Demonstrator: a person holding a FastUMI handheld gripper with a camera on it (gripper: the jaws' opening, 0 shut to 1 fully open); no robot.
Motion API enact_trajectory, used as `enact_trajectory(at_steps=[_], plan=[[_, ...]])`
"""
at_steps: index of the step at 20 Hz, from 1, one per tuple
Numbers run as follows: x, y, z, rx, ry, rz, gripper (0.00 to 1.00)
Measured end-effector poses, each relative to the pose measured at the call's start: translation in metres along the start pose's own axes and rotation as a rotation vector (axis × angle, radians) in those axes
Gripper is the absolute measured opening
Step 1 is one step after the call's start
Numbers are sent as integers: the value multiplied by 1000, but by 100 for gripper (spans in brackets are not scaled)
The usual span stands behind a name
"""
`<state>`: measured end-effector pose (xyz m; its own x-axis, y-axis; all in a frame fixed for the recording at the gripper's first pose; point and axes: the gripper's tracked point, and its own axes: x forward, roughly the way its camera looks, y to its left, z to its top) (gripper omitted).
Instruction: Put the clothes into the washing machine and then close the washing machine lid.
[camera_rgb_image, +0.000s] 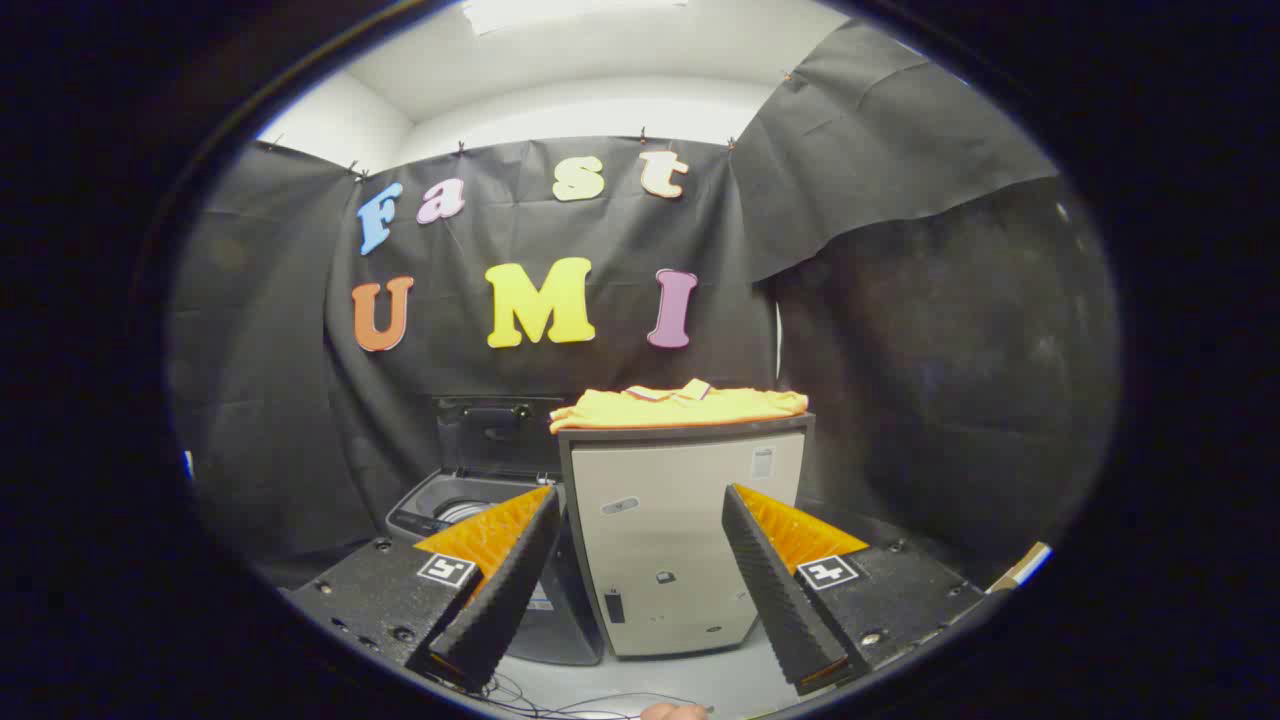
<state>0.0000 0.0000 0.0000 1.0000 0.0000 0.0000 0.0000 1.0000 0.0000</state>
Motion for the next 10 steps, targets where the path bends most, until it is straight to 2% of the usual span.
enact_trajectory(at_steps=[10], plan=[[1, -1, 4, -5, 0, -13, 100]])
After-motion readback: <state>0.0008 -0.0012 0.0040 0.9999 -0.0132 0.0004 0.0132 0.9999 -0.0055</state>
